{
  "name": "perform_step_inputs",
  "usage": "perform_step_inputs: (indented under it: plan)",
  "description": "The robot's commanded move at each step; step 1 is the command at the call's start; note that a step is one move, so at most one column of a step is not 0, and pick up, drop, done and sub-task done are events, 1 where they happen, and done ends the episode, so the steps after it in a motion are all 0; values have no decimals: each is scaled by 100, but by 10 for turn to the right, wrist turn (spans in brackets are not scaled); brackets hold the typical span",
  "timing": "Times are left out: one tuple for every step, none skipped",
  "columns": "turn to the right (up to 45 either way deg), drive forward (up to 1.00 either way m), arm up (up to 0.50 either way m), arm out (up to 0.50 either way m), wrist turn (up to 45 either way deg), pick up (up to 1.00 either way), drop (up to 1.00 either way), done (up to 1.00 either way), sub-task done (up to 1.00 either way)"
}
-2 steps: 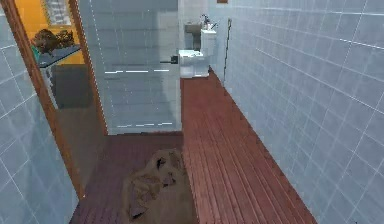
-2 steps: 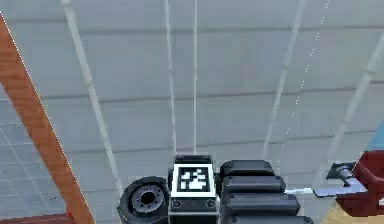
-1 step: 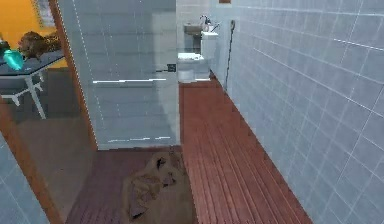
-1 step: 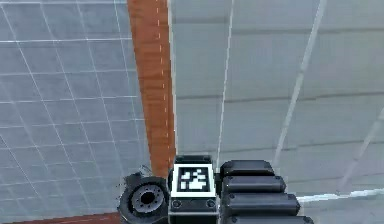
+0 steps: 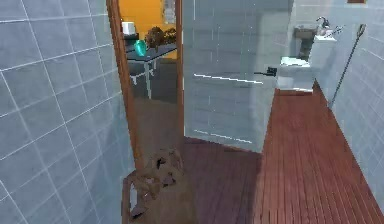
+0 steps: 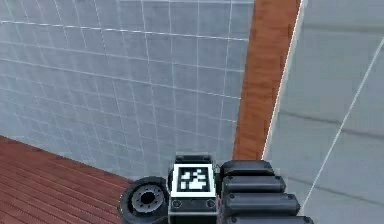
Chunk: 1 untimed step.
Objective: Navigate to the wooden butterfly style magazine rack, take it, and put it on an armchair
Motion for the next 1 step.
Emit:
perform_step_inputs:
  plan:
    - [0, 100, 0, 0, 0, 0, 0, 0, 0]
